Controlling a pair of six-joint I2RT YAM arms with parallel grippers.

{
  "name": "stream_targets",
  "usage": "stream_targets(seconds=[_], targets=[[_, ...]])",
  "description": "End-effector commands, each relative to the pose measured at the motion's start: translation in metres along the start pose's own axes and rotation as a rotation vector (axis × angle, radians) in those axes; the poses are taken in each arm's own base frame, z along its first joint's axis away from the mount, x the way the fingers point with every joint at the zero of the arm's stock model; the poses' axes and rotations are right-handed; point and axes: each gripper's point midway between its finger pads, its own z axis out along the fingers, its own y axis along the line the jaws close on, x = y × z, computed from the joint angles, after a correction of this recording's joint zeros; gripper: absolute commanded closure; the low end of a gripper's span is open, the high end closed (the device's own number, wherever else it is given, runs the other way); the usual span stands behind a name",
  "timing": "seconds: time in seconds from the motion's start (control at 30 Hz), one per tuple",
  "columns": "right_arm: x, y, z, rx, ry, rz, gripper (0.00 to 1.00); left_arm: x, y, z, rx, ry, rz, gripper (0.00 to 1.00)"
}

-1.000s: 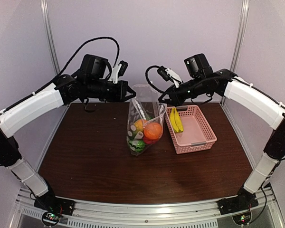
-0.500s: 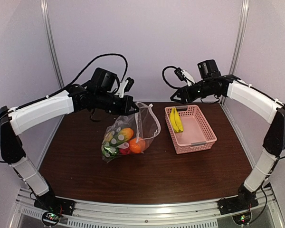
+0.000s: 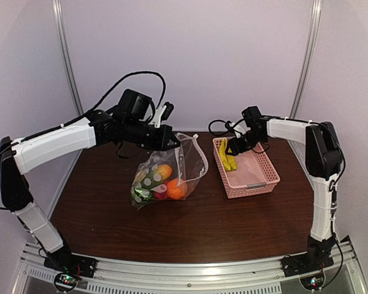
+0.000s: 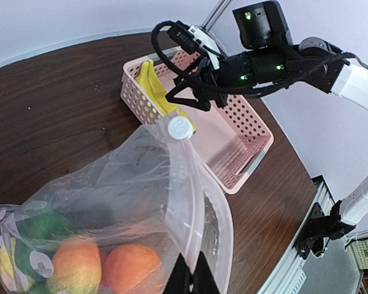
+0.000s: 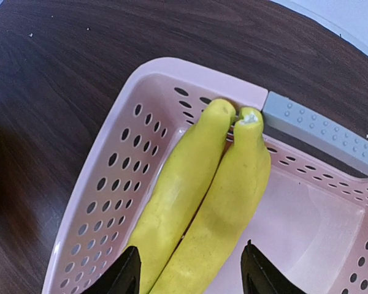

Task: Place the food in the zip-top bag and seal the zipper
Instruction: Pick up the fake fruit from the bin.

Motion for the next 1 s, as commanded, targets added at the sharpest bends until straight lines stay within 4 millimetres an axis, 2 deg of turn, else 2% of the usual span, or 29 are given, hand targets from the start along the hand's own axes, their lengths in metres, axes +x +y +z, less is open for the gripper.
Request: stream_targets(seconds=[0.0,0.27,0.33,0.43,0.77,0.97], targets=[[-0.035,-0.011,-0.002,0.056,-0.093,0.021,0.42,-0.013,-0.008,-0.014,0.024,-0.056,0.001,1.0],[-0.058,-0.031,0.02,0.115,-0.151,0.179,0.34,-0.014,-0.008,-0.012,0.03,-0.055,-0.01,1.0],[-0.06,-0.03,0.024,0.11,-0.157,0.24,0.26,-0.014,-0.008,-0.012,0.028,-0.053,-0.009,1.0],[-0.062,-0.026,0.027,0.157,-0.17,0.26,0.25,-0.014,-0.007,-0.012,0.019,-0.058,-0.016,1.0],[-0.05,-0.041,0.045,0.278,-0.16,0.336,0.44,-0.014,-0.007,-0.006,0.025,-0.047,-0.025,1.0],[-0.044,-0.039,0.054,0.298,-0.145,0.345,0.45,-0.016,-0.008,-0.003,0.031,-0.047,-0.023,1.0]])
